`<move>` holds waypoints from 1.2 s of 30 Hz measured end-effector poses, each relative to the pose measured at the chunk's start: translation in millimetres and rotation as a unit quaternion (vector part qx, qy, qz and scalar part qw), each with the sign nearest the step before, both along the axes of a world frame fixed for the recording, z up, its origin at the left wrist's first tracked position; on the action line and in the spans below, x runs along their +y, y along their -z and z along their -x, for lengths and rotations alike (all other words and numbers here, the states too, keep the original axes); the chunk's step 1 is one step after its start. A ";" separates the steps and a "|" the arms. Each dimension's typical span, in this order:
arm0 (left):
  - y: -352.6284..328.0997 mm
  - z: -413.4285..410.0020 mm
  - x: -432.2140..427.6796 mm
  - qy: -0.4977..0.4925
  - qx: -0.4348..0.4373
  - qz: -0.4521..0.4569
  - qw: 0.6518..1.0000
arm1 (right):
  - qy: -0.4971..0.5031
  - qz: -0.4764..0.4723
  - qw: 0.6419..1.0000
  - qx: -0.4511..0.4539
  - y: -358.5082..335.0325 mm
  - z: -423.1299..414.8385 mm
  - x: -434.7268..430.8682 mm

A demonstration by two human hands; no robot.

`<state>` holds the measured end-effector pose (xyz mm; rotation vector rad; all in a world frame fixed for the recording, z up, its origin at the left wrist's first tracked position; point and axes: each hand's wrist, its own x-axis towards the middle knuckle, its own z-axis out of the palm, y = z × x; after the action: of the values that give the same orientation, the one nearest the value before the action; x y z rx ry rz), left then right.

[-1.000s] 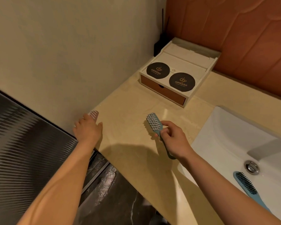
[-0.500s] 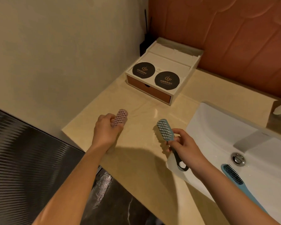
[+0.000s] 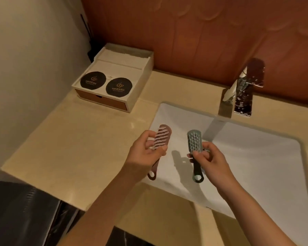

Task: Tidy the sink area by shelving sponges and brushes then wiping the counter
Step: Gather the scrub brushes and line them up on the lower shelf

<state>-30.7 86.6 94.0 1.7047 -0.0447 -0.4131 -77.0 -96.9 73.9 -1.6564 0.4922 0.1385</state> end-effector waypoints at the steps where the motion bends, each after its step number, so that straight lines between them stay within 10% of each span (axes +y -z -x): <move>1: 0.1 4.1 -13.7 0.007 0.007 0.012 1.000 | 0.013 0.013 1.000 -0.004 1.3 7.8 -13.4; 11: -0.1 34.3 -134.2 0.116 -0.001 -0.020 0.993 | 0.125 0.117 0.985 -0.028 8.9 79.6 -133.3; 36: 2.9 114.6 -395.7 0.033 0.239 0.097 0.966 | 0.393 0.110 0.913 0.001 -17.2 174.6 -431.5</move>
<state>-145.4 -309.1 91.1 1.3769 0.2042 -0.8333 -251.6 -528.4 91.1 -1.5517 1.1698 -0.5289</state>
